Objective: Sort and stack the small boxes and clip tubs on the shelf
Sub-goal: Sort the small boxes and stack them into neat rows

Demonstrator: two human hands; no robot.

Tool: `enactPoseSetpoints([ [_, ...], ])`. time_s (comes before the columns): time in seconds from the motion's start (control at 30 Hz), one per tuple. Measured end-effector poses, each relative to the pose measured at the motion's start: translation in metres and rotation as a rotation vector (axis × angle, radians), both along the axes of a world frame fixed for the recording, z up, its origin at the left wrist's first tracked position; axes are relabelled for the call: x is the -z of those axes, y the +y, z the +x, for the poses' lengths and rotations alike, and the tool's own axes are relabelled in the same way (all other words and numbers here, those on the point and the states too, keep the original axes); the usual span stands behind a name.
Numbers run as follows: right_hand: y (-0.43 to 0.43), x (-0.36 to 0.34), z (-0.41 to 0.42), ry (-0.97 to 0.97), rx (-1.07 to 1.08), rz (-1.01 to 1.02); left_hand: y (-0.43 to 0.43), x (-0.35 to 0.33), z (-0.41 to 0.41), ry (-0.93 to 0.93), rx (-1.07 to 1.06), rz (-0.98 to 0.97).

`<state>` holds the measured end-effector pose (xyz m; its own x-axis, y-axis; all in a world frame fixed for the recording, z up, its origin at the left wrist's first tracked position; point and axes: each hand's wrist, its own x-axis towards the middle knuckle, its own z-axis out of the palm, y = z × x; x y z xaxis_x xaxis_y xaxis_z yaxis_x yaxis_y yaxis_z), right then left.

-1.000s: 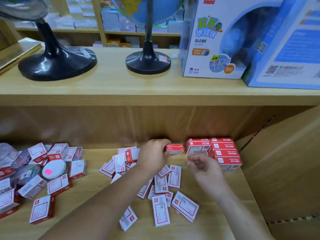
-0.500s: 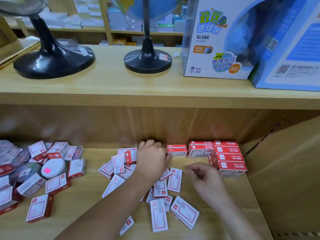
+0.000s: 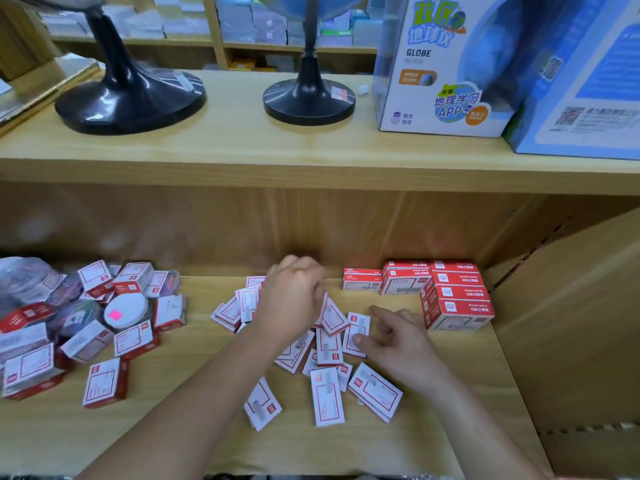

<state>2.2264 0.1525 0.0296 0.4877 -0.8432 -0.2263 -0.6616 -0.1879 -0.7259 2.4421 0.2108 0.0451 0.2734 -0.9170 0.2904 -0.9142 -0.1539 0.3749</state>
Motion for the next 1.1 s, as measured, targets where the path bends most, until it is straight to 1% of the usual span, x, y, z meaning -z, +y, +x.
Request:
enactPoseSetpoints([
  [0.1,0.003,-0.004,0.007,0.149,-0.066,-0.05,0.03,0.008,0.008,-0.043,0.075,0.09],
  [0.13,0.004,-0.006,0.009,0.157,-0.059,-0.059,0.035,0.012,0.007,-0.059,0.086,0.115],
  [0.23,0.009,-0.009,0.009,0.019,0.045,-0.021,0.04,0.016,0.002,-0.078,0.066,0.118],
  [0.33,0.011,-0.012,0.005,-0.141,0.128,0.089,0.035,0.01,-0.002,-0.05,0.065,0.137],
  [0.47,0.01,-0.014,-0.002,-0.244,0.22,0.146,0.025,-0.003,-0.01,-0.193,0.092,0.365],
  [0.57,0.011,-0.017,-0.008,-0.314,0.282,0.197,0.018,-0.011,-0.01,-0.226,0.066,0.463],
  [0.67,0.014,-0.019,-0.013,-0.379,0.302,0.205,0.011,-0.024,-0.01,-0.248,0.062,0.608],
  [0.77,0.019,-0.029,-0.013,-0.497,0.345,0.212,0.001,-0.037,-0.01,-0.269,0.087,0.742],
  [0.83,0.023,-0.036,-0.012,-0.544,0.374,0.216,-0.001,-0.041,-0.011,-0.288,0.116,0.779],
  [0.9,0.026,-0.04,-0.01,-0.569,0.389,0.21,0.002,-0.04,-0.01,-0.246,0.146,0.7],
  [1.0,0.029,-0.042,-0.011,-0.621,0.446,0.217,0.009,-0.033,-0.01,-0.138,0.262,0.453],
  [1.03,0.029,-0.042,-0.012,-0.621,0.456,0.214,0.012,-0.033,-0.01,-0.086,0.295,0.396],
  [1.1,0.03,-0.043,-0.014,-0.631,0.45,0.216,0.02,-0.034,-0.013,0.091,0.326,0.303],
])
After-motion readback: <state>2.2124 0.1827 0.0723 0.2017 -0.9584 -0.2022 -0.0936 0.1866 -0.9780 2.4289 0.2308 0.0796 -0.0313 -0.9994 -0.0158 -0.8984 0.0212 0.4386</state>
